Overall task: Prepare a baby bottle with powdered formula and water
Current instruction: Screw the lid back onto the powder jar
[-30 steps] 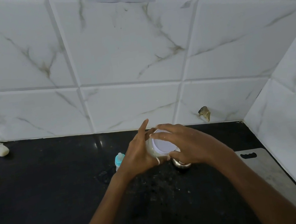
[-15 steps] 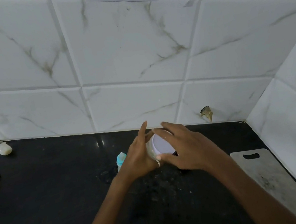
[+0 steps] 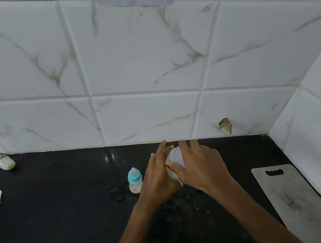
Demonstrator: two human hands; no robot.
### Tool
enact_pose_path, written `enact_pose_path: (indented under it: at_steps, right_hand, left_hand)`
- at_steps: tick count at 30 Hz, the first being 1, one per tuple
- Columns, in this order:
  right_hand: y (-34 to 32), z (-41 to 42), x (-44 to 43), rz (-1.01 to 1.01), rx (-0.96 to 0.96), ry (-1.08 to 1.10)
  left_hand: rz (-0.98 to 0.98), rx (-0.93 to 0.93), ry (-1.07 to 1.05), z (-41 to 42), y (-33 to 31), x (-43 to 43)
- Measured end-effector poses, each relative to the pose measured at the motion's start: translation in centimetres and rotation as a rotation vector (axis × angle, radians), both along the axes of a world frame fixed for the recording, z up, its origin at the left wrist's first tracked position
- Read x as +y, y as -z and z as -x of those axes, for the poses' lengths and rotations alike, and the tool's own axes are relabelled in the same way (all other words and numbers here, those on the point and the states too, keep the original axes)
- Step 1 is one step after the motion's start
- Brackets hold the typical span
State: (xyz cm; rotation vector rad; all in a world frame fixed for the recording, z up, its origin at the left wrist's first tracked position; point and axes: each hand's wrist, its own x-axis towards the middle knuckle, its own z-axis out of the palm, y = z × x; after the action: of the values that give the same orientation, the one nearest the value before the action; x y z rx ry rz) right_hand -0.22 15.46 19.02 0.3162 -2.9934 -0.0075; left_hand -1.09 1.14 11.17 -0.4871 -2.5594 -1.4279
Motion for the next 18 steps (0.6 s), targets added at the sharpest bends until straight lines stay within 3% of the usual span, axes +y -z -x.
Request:
enact_pose_path:
  at_steps: [3, 7, 12, 18]
  right_hand:
    - [0.1, 0.2, 1.2, 0.056, -0.061, -0.113]
    - [0.6, 0.7, 3.1, 0.006, -0.042, -0.297]
    - [0.1, 1.4, 3.3, 0.004, 0.059, -0.301]
    - [0.1, 1.6, 3.4, 0.067, 0.176, -0.309]
  left_hand:
    - [-0.031, -0.100, 0.048, 0.8, 0.7, -0.8]
    - [0.002, -0.095, 0.133, 2.3, -0.5, -2.4]
    - [0.004, -0.059, 0.171, 2.7, -1.1, -2.5]
    - [-0.079, -0.150, 0.182, 1.6, -1.3, -2.3]
